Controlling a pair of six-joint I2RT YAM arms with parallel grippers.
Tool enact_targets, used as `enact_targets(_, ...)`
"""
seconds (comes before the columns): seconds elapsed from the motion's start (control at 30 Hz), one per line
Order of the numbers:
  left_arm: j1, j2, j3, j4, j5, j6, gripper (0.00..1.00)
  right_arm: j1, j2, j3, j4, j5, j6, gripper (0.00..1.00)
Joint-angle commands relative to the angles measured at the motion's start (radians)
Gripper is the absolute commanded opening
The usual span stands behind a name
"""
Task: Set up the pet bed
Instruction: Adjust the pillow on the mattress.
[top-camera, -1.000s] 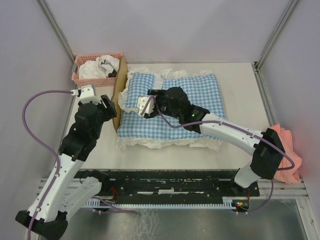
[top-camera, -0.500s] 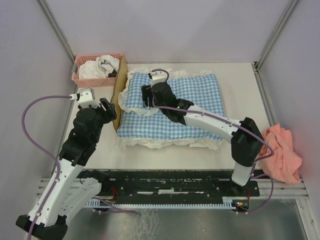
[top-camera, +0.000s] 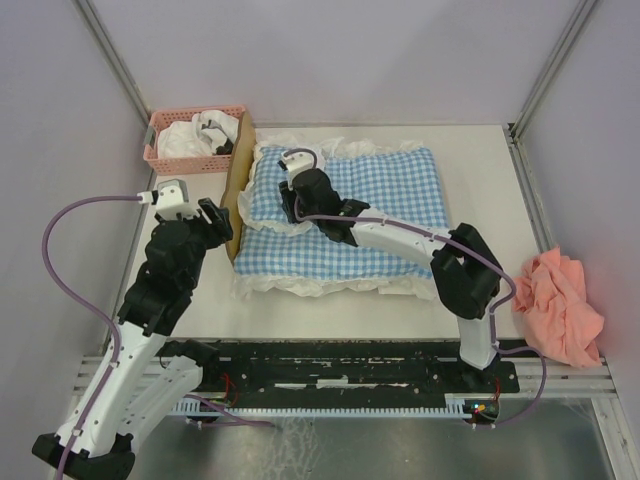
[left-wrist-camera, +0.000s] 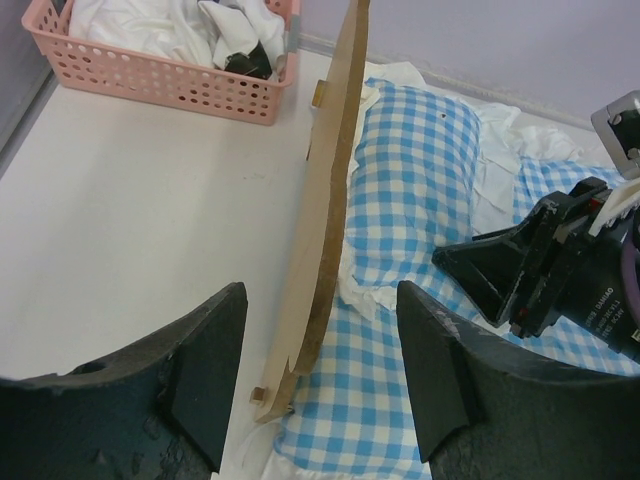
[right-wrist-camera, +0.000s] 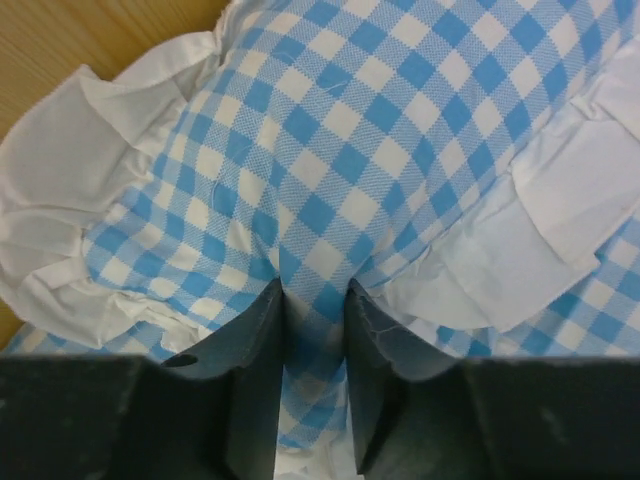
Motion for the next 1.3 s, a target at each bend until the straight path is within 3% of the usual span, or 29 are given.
enact_targets(0.0, -0.003, -0.014, -0.001, 0.051, -0.024, 0.021, 0.68, -0.01, -0.095, -0.108, 0.204, -0.185, -0.182, 0.19)
enact_targets(0.07, -0.003, -0.016, -0.002, 0.051, -0.021, 0.017, 0.68, -0.011, -0.142, -0.189, 0.274, -0.237, -0.26, 0.06)
enact_targets(0.13, -0.003, -0.018, -0.001, 0.052, -0.021, 0.016, 0.68, -0.017, -0.175, -0.23, 0.288, -0.239, -0.273, 0.02)
enact_targets(0.47, -0.005, -0.02, -0.005, 0.053, -0.017, 0.027, 0.68, -0.024, -0.2, -0.263, 0.326, -0.358, -0.306, 0.02)
enact_targets(0.7, -0.007, -0.015, -0.004, 0.054, -0.021, 0.035, 0.68, -0.034, -0.202, -0.211, 0.276, -0.414, -0.157, 0.02)
enact_targets(0.97, -0.005, -0.019, -0.006, 0.047, -0.017, 0.033, 0.68, -0.065, -0.21, -0.147, 0.224, -0.536, -0.095, 0.02)
enact_targets(1.13, -0.005, -0.014, -0.005, 0.048, -0.013, 0.035, 0.68, -0.08, -0.158, -0.135, 0.197, -0.536, -0.089, 0.02)
enact_targets(1.27, -0.005, -0.002, -0.008, 0.05, 0.005, 0.034, 0.68, -0.082, -0.152, -0.133, 0.123, -0.435, -0.136, 0.04)
